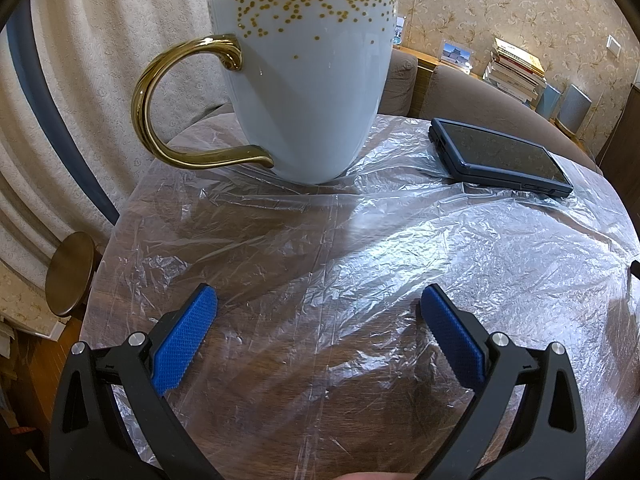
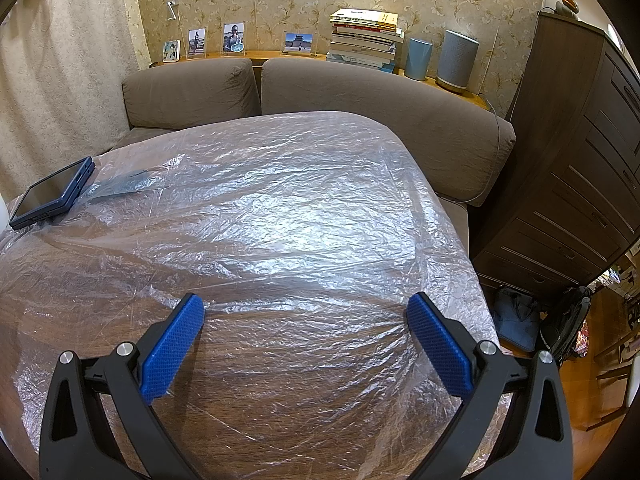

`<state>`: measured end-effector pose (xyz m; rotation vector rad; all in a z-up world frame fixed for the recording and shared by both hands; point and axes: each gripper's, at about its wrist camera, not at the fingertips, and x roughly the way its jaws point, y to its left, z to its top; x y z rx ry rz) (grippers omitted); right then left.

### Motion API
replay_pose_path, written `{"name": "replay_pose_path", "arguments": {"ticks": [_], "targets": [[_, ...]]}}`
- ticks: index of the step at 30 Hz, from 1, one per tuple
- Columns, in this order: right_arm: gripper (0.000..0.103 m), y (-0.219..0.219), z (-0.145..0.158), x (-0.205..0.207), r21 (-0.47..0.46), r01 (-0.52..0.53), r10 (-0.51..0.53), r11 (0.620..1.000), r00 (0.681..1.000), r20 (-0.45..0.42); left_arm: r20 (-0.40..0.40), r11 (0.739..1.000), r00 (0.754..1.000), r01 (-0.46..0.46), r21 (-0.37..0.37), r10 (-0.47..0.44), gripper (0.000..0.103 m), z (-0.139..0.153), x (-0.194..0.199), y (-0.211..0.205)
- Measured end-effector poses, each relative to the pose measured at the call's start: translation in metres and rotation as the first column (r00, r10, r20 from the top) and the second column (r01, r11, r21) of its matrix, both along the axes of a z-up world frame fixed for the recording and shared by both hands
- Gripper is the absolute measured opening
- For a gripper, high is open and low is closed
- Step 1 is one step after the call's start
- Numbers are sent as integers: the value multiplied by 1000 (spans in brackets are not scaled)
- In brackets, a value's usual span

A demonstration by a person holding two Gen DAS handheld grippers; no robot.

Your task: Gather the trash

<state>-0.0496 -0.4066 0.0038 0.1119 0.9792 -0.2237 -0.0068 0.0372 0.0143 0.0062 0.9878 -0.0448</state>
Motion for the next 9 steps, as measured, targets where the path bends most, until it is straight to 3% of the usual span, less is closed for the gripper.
{"name": "replay_pose_path", "arguments": {"ticks": [9], "targets": [[99,0,0,0,0,0,0,1000,1000,0,0,1000,1000,0,0,0,102,0,0,0]]}}
